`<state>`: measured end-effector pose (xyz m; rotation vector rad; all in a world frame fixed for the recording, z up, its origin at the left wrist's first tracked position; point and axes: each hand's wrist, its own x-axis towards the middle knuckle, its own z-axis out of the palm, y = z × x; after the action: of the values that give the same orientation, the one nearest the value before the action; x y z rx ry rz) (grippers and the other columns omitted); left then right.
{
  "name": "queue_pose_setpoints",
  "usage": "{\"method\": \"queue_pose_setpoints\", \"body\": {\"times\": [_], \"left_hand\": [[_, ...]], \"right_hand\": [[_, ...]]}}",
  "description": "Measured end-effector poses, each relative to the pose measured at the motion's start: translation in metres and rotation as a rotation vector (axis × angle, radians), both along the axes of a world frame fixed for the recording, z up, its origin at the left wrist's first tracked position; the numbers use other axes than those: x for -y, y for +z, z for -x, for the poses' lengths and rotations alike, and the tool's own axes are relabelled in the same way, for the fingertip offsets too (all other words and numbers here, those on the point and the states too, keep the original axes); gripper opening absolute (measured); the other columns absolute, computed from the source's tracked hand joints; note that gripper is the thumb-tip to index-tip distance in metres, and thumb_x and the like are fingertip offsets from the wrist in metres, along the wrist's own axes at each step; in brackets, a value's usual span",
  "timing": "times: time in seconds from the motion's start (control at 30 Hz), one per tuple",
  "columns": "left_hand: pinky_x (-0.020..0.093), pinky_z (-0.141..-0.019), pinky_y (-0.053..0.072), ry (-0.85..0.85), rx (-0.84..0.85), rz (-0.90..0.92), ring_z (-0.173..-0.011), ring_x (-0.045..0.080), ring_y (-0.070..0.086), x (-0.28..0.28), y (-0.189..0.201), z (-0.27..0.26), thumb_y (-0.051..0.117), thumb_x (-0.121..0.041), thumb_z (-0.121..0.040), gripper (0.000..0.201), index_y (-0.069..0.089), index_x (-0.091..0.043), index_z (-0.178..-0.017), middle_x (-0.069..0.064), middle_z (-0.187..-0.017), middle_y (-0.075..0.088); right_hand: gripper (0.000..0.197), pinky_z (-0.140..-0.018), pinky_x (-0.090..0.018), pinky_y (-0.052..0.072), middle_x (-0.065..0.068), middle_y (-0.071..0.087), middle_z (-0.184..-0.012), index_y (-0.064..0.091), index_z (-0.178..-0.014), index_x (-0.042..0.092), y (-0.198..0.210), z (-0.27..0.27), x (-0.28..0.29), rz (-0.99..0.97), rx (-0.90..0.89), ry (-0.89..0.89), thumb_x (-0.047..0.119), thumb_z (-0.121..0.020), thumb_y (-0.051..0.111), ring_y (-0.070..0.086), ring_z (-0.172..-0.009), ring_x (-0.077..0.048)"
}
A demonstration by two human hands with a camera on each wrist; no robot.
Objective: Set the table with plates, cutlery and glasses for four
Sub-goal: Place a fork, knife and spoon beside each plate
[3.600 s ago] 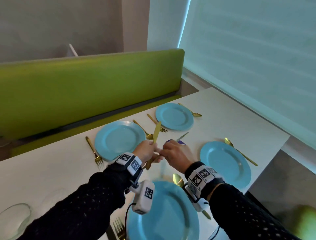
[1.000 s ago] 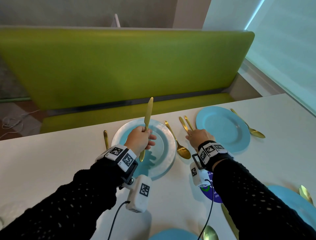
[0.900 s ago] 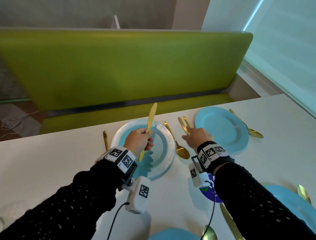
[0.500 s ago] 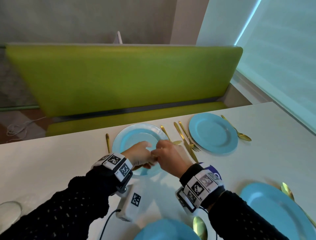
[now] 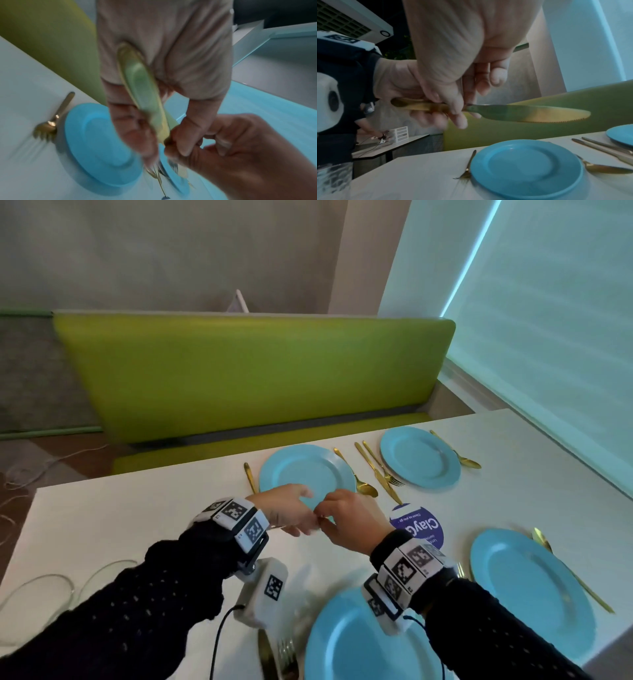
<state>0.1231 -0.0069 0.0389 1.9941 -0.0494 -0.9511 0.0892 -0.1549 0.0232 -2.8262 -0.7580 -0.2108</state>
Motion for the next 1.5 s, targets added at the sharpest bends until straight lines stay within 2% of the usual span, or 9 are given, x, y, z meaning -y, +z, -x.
{"method": "queue_pose_setpoints", "body": {"times": [0.07, 0.13, 0.3, 0.43, 0.6, 0.67, 0.8, 1.0, 1.5], "left_hand": [[0.034, -0.1, 0.046, 0.027, 0.13, -0.081, -0.118, 0.022, 0.055, -0.021, 0.001, 0.0, 0.074, -0.03, -0.076, 0.083, 0.03, -0.011, -0.145, 0.01, -0.132, 0.054], [0.035, -0.106, 0.04, 0.205, 0.259, -0.052, -0.126, 0.023, 0.049, -0.044, 0.006, -0.002, 0.071, -0.039, -0.079, 0.076, 0.036, -0.011, -0.14, 0.007, -0.138, 0.049], [0.027, -0.082, 0.043, 0.538, 0.474, 0.035, -0.104, 0.024, 0.059, -0.095, 0.016, -0.008, 0.056, -0.025, -0.09, 0.012, 0.062, -0.016, -0.095, 0.003, -0.1, 0.062], [0.03, -0.076, 0.046, 0.516, 0.41, 0.089, -0.098, 0.025, 0.064, -0.116, 0.008, -0.014, 0.057, -0.016, -0.087, 0.019, 0.056, -0.026, -0.071, -0.006, -0.081, 0.059], [0.024, -0.058, 0.043, 0.504, 0.405, 0.119, -0.074, 0.016, 0.06, -0.132, 0.004, -0.022, 0.056, -0.014, -0.087, 0.02, 0.056, -0.025, -0.071, -0.007, -0.074, 0.059], [0.023, -0.056, 0.041, 0.502, 0.407, 0.12, -0.069, 0.014, 0.058, -0.139, 0.001, -0.026, 0.055, -0.014, -0.087, 0.019, 0.055, -0.024, -0.071, -0.007, -0.074, 0.059], [0.021, -0.053, 0.039, 0.507, 0.4, 0.127, -0.064, 0.009, 0.057, -0.149, -0.005, -0.032, 0.054, -0.012, -0.088, 0.02, 0.055, -0.023, -0.071, -0.008, -0.075, 0.059], [0.02, -0.053, 0.039, 0.523, 0.377, 0.13, -0.063, 0.008, 0.057, -0.158, -0.014, -0.043, 0.051, -0.012, -0.09, 0.021, 0.055, -0.022, -0.072, -0.003, -0.084, 0.062], [0.02, -0.055, 0.04, 0.546, 0.38, 0.14, -0.064, 0.009, 0.057, -0.176, -0.022, -0.053, 0.051, -0.011, -0.091, 0.021, 0.056, -0.023, -0.073, -0.001, -0.086, 0.063]], "right_hand": [[0.016, -0.057, -0.03, 0.049, -0.002, 0.069, -0.08, 0.076, -0.083, 0.019, 0.005, 0.004, -0.017, -0.008, -0.113, -0.134, 0.019, -0.08, 0.06, 0.066, -0.076, -0.025], [0.019, -0.073, -0.03, 0.05, -0.004, 0.067, -0.098, 0.074, -0.096, 0.019, 0.004, 0.004, -0.032, -0.06, -0.225, -0.305, 0.023, -0.087, 0.058, 0.063, -0.092, -0.025], [0.019, -0.075, -0.027, 0.049, -0.005, 0.071, -0.098, 0.072, -0.093, 0.015, -0.015, -0.009, -0.071, -0.173, -0.451, -0.584, 0.023, -0.087, 0.056, 0.064, -0.094, -0.023], [0.024, -0.084, -0.031, 0.054, -0.009, 0.071, -0.098, 0.072, -0.094, 0.006, -0.04, -0.031, -0.107, -0.233, -0.588, -0.648, 0.023, -0.086, 0.058, 0.065, -0.095, -0.024], [0.022, -0.083, -0.028, 0.049, -0.008, 0.066, -0.111, 0.066, -0.1, 0.007, -0.076, -0.055, -0.146, -0.125, -0.631, -0.7, 0.023, -0.087, 0.056, 0.062, -0.105, -0.025], [0.028, -0.078, -0.028, 0.046, -0.009, 0.064, -0.116, 0.063, -0.109, 0.006, -0.085, -0.062, -0.157, -0.093, -0.646, -0.722, 0.021, -0.089, 0.054, 0.061, -0.109, -0.026], [0.025, -0.069, -0.026, 0.044, -0.008, 0.067, -0.112, 0.063, -0.107, 0.004, -0.092, -0.074, -0.168, 0.012, -0.618, -0.762, 0.021, -0.09, 0.057, 0.065, -0.104, -0.023], [0.019, -0.081, -0.031, 0.052, -0.01, 0.067, -0.108, 0.063, -0.104, 0.004, -0.097, -0.086, -0.172, -0.03, -0.574, -0.825, 0.012, -0.09, 0.052, 0.065, -0.101, -0.026], [0.022, -0.081, -0.032, 0.052, -0.009, 0.067, -0.109, 0.063, -0.107, 0.007, -0.098, -0.111, -0.185, -0.02, -0.484, -0.858, 0.011, -0.092, 0.048, 0.064, -0.103, -0.026]]}}
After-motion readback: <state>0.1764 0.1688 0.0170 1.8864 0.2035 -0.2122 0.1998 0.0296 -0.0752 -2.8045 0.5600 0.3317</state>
